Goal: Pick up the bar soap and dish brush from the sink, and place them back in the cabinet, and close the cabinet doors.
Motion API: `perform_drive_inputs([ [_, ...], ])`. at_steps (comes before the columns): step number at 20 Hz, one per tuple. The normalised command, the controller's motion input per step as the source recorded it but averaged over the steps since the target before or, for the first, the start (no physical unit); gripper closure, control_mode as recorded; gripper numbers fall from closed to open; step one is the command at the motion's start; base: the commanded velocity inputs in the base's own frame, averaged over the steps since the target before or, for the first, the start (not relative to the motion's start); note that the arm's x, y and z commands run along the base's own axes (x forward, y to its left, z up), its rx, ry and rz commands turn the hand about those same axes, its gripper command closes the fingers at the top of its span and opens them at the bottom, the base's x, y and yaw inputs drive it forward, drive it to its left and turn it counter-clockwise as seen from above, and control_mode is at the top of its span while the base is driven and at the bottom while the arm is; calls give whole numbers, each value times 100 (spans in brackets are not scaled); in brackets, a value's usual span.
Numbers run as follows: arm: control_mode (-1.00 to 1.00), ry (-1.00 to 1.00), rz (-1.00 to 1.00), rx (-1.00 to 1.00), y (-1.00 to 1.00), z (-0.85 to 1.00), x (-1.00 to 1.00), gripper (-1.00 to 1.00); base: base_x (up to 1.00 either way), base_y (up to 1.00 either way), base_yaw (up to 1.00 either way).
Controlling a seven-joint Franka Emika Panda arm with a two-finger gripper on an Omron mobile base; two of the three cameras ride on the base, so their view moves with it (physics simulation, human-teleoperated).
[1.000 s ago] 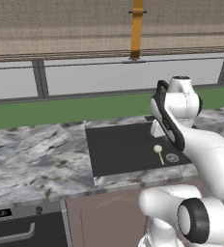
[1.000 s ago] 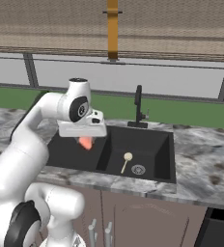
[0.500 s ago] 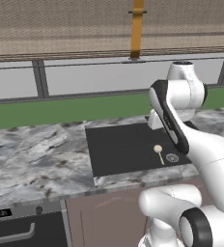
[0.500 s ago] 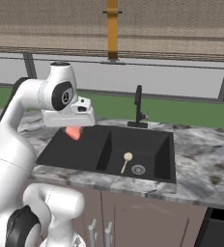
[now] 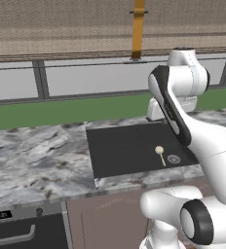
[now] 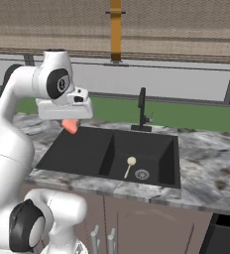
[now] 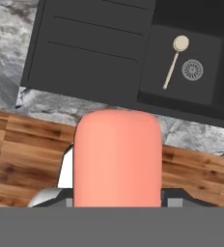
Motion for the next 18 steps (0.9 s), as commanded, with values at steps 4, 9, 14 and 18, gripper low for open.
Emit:
perform_drive_inputs([
  [4, -100, -2, -10, 0, -1, 0, -13, 100, 0, 0, 0],
  [9, -100, -7, -15, 0, 0, 0, -26, 100, 0, 0, 0],
  [14, -100, -3, -11, 0, 0, 0, -21, 100, 0, 0, 0],
  [18, 100, -2, -6, 0, 0, 2, -23, 100, -8, -1, -2],
])
